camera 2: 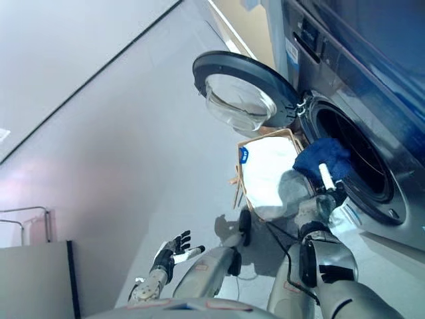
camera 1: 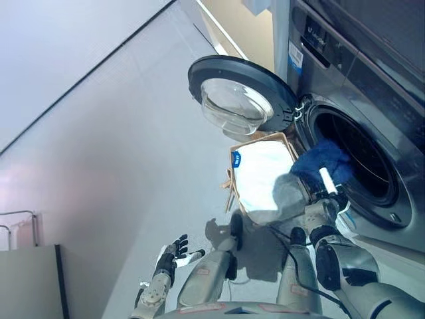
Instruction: Put the clothes in the basket into the washing machine.
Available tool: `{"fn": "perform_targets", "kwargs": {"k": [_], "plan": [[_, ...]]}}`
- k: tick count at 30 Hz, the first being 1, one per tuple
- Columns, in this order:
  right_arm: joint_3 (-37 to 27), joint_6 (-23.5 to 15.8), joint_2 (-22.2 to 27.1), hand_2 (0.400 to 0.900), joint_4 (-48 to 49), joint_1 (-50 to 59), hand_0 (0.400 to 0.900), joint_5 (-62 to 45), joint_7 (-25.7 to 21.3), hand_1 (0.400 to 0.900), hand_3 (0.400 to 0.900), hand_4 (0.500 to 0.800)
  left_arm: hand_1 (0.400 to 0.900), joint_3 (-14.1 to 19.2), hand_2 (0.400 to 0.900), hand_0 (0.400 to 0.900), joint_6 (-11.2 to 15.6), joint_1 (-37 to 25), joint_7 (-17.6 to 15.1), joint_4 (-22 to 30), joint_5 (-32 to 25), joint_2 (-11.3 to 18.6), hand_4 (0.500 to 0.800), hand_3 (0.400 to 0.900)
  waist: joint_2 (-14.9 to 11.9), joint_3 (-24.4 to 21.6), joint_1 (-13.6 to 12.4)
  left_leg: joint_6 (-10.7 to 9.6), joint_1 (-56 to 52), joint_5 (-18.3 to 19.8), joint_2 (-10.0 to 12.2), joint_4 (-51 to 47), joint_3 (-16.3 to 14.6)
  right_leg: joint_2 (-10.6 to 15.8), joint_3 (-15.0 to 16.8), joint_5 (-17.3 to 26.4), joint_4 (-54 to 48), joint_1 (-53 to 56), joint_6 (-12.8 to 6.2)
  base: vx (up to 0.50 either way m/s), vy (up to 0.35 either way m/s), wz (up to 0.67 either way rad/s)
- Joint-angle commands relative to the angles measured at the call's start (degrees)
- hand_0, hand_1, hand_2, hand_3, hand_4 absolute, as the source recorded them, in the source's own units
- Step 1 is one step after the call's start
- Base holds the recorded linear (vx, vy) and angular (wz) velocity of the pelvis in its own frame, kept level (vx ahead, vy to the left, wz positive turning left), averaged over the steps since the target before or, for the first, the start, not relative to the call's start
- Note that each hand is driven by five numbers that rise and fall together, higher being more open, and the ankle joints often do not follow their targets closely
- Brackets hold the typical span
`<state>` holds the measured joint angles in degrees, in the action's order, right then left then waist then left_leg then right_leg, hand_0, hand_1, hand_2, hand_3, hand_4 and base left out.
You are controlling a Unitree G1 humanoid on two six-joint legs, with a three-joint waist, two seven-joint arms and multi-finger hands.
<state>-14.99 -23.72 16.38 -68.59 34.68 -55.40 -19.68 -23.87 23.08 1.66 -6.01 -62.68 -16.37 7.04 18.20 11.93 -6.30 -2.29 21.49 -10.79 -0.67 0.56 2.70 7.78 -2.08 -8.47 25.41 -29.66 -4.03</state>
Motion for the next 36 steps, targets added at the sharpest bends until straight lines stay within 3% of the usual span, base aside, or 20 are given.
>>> {"fn": "perform_targets", "kwargs": {"k": [1, 3, 4, 5, 8, 10, 15, 22, 27, 31, 36], "plan": [[-2.0, -8.8, 6.0, 0.400, 5.2, 8.6, 0.400, -0.6, -1.0, 0.400, 0.400, 0.500, 0.900, 0.1, 0.900, 0.900, 2.8, -0.2, -0.1, -2.9, -3.3, 0.1, 0.800, 0.900, -0.4, -2.3, -1.3, 2.2, -1.9, 8.0, -4.7, 2.9, 0.5, -1.0, -1.9, 7.7, -18.0, 10.0, 0.70, 0.02, -0.013, 0.08], [-2.9, -10.6, 9.5, 0.400, 6.5, 12.9, 0.400, 0.8, -3.4, 0.400, 0.400, 0.500, 0.900, -0.5, 0.900, 0.900, 3.0, 0.3, -0.2, -2.5, -3.2, 0.3, 0.800, 0.900, 0.1, -3.1, -1.7, 2.0, -2.3, 7.8, -4.8, 2.5, 0.8, -1.0, -2.1, 7.5, -17.9, 10.3, 0.74, 0.01, -0.009, 0.09], [-2.4, -10.6, 11.0, 0.710, 5.5, 14.5, 0.710, 1.3, -4.6, 0.710, 0.710, 0.686, 0.900, -0.7, 0.900, 0.900, 2.8, 0.3, -0.1, -2.6, -3.1, 0.4, 0.800, 0.900, 0.3, -3.6, -2.0, 2.0, -2.4, 7.6, -4.7, 2.2, 1.0, -0.9, -2.2, 7.6, -18.1, 10.3, 0.68, 0.00, -0.013, 0.09], [-1.9, -10.4, 12.8, 0.900, 5.0, 16.3, 0.900, 1.0, -4.6, 0.900, 0.900, 0.800, 0.900, -0.9, 0.900, 0.900, 2.8, 0.2, -0.2, -2.5, -3.0, 0.6, 0.800, 0.900, 0.4, -3.9, -2.3, 1.9, -2.6, 7.4, -4.7, 1.8, 1.1, -0.9, -2.4, 7.5, -18.1, 10.6, 0.62, 0.00, -0.016, 0.09], [1.3, -7.5, 16.7, 0.900, 2.2, 19.2, 0.900, 1.9, -3.1, 0.900, 0.900, 0.800, 0.900, -0.4, 0.900, 0.900, 2.2, 0.2, 0.0, -2.8, -2.3, 1.0, 0.800, 0.900, 0.3, -4.8, -3.0, 1.6, -3.2, 6.7, -4.3, 0.5, 1.3, -0.9, -2.7, 7.8, -18.8, 11.0, 0.59, 0.00, -0.031, 0.05], [1.9, -6.6, 16.7, 0.900, 0.6, 19.9, 0.900, 1.2, -2.0, 0.900, 0.900, 0.800, 0.900, 0.0, 0.900, 0.900, 1.9, 0.2, 0.2, -3.3, -2.2, 1.0, 0.800, 0.900, 0.3, -5.1, -3.1, 1.5, -3.7, 6.4, -4.1, -0.1, 1.3, -1.1, -2.8, 7.9, -19.0, 11.3, 0.63, 0.01, -0.032, -0.01], [3.0, -1.9, 13.6, 0.900, -6.8, 15.1, 0.900, 2.9, 1.5, 0.900, 0.900, 0.800, 0.900, 1.9, 0.900, 0.900, 0.8, -0.1, 1.3, -5.3, -1.8, -0.4, 0.800, 0.900, -0.7, -6.2, -2.9, 1.5, -5.0, 6.5, -3.6, -0.5, 1.1, -1.3, -2.8, 8.1, -19.8, 12.7, 0.64, 0.02, -0.027, -0.10], [3.0, 1.2, 7.1, 0.900, -10.2, 3.6, 0.900, 7.8, 3.2, 0.900, 0.900, 0.800, 0.900, 4.1, 0.900, 0.900, 0.5, -0.2, 1.4, -6.3, 0.5, -1.1, 0.800, 0.900, -2.5, -7.2, -1.9, 1.5, -7.4, 7.5, -3.2, 0.0, 1.0, -1.6, -3.1, 8.0, -20.8, 15.9, 0.63, 0.02, -0.024, -0.04], [5.5, 4.1, 1.3, 0.900, -11.3, -7.1, 0.900, 15.5, 4.5, 0.900, 0.900, 0.800, 0.900, 6.3, 0.900, 0.900, -0.1, -0.1, 1.5, -9.0, 3.3, -1.5, 0.800, 0.900, -5.9, -8.7, -0.3, 1.3, -9.7, 8.4, -2.7, 0.1, 0.2, -2.1, -3.0, 9.4, -23.9, 18.9, 0.37, 0.00, -0.041, -0.10], [7.1, 5.6, -1.7, 0.900, -11.8, -15.3, 0.900, 22.5, 5.7, 0.900, 0.900, 0.800, 0.900, 9.9, 0.900, 0.900, -0.4, -0.7, 1.4, -11.9, 4.8, -1.0, 0.800, 0.900, -9.3, -10.0, 0.7, 1.3, -11.4, 9.0, -2.1, 0.2, -0.8, -2.6, -3.0, 9.9, -24.7, 20.9, 0.30, 0.01, -0.042, -0.16], [15.0, 8.2, -1.8, 0.900, -10.3, -23.7, 0.900, 41.9, 5.9, 0.900, 0.900, 0.800, 0.900, 12.7, 0.900, 0.900, -0.7, -0.3, 2.3, -13.7, 8.4, -0.4, 0.800, 0.900, -12.8, -11.7, 2.3, 1.4, -13.8, 9.4, -1.7, 0.1, -0.9, -3.1, -3.0, 10.0, -24.9, 23.3, 0.22, 0.00, -0.021, -0.05]]}}
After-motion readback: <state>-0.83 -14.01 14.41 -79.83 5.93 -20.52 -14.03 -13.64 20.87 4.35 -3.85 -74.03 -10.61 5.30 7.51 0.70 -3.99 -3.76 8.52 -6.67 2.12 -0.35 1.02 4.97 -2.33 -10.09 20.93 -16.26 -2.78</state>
